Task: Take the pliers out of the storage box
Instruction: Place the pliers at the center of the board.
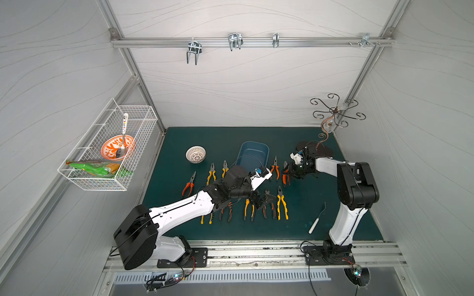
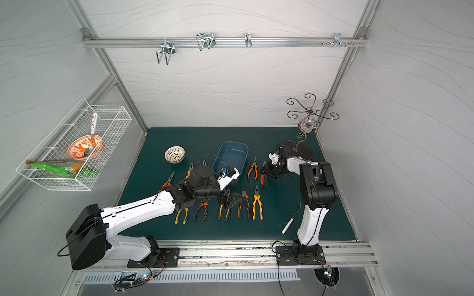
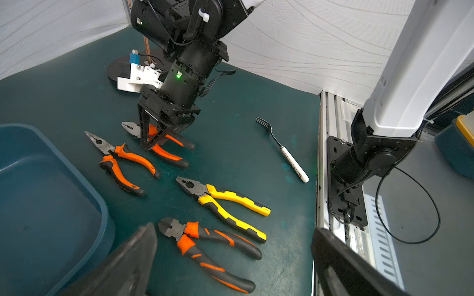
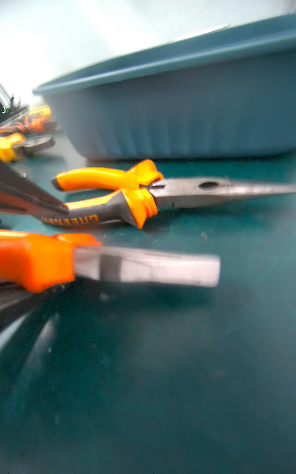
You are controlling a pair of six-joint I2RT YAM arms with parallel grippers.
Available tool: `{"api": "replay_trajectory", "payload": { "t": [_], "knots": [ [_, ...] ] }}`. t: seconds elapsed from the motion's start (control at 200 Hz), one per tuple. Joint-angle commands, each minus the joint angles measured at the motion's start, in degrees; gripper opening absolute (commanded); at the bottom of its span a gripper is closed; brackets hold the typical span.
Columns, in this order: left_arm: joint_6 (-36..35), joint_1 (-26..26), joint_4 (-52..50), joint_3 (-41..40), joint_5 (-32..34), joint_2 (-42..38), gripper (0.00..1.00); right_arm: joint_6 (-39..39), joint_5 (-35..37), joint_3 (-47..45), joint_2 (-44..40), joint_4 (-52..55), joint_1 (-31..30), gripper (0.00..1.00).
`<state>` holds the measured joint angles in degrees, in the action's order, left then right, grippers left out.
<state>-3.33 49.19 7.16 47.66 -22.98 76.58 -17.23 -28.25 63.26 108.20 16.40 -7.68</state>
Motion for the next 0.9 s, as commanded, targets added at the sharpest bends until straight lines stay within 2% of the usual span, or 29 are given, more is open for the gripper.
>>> {"api": "replay_trajectory", "payload": {
  "t": [0.0,0.185,0.35,0.435,0.51,0.605,0.655,0.725,0.8,0.84,0.89],
  "knots": [
    [-0.9,0.3,2.0,0.2,1.4,-0.6,1.0,0.3,4.9,-1.1,-2.8,1.8,0.6,0.52],
    [-1.5,-0.8,0.8,-0.7,11.4,-2.6,1.0,0.4,13.1,-2.8,-9.7,3.5,0.6,0.7],
    [4.5,-8.4,4.0,-4.0,12.6,-5.1,0.99,1.6,19.0,-5.2,-16.8,3.8,0.7,0.88],
    [5.7,-12.0,3.2,-5.6,17.6,-7.1,0.99,2.5,21.2,-7.8,-20.9,1.5,0.6,0.97],
    [5.8,-15.7,2.6,-7.9,20.5,-9.3,0.99,3.5,25.3,-12.1,-26.0,-3.8,0.3,0.99],
    [7.4,-20.4,3.7,-12.2,26.2,-12.6,1.0,6.2,33.7,-19.7,-33.2,-13.0,-1.3,0.99],
    [5.9,-22.5,6.8,-15.5,28.1,-14.3,1.0,6.5,38.2,-24.6,-37.3,-18.9,-1.6,0.99],
    [2.2,-23.2,12.5,-19.7,34.8,-15.8,1.0,8.9,42.7,-32.9,-42.2,-30.0,-1.7,0.99],
    [0.1,-25.6,16.1,-22.5,39.6,-16.0,1.0,12.5,47.1,-38.2,-43.5,-38.2,-1.4,0.99],
    [-0.5,-26.9,16.6,-23.6,41.9,-15.8,0.99,11.4,50.2,-39.7,-42.6,-40.2,-0.2,0.99],
    [-1.0,-27.7,21.2,-25.8,46.0,-15.3,0.99,8.6,47.4,-42.0,-40.8,-44.2,2.8,0.99]
  ]
}}
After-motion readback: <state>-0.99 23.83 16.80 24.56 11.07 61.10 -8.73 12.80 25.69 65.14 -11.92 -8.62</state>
